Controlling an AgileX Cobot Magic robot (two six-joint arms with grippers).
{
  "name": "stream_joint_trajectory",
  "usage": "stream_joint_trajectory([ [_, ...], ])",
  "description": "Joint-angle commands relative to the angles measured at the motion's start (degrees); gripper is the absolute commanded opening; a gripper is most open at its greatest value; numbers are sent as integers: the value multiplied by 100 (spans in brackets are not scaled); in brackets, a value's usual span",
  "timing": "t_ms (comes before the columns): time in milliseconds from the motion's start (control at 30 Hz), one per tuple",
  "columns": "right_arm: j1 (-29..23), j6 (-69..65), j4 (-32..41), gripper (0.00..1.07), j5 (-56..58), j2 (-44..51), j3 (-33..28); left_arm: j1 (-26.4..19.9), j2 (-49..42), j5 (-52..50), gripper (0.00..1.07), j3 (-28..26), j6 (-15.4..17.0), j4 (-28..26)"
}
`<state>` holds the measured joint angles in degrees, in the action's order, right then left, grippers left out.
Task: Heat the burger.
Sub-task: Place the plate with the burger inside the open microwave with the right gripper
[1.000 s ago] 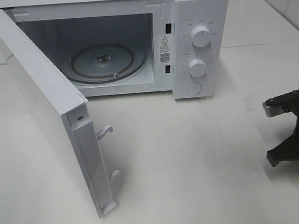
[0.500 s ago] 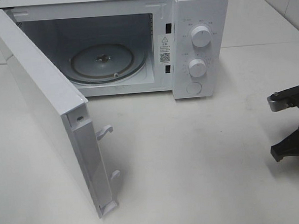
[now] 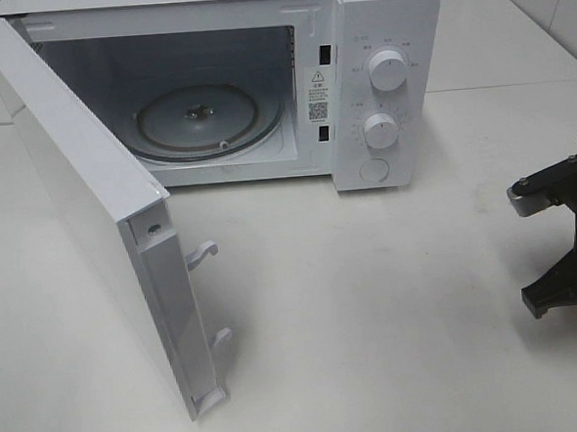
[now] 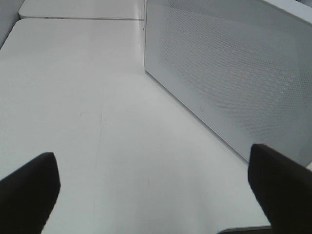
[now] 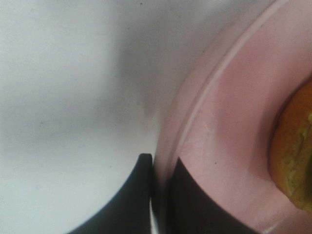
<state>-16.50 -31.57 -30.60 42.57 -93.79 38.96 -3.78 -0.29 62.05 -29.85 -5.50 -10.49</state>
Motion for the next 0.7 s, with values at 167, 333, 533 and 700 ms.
stream_joint_trajectory([
  [167, -309, -264, -573, 0, 676, 206, -11, 29, -92, -69, 99, 11, -6, -29],
  [333, -527, -264, -584, 0, 842, 218, -11, 29, -92, -69, 99, 11, -6, -29],
  [533, -796, -258, -602, 0, 974, 384, -11, 29, -92, -69, 99, 11, -6, -29],
  [700, -1003, -235, -625, 0, 1140, 579, -11, 29, -92, -69, 99, 11, -6, -29],
])
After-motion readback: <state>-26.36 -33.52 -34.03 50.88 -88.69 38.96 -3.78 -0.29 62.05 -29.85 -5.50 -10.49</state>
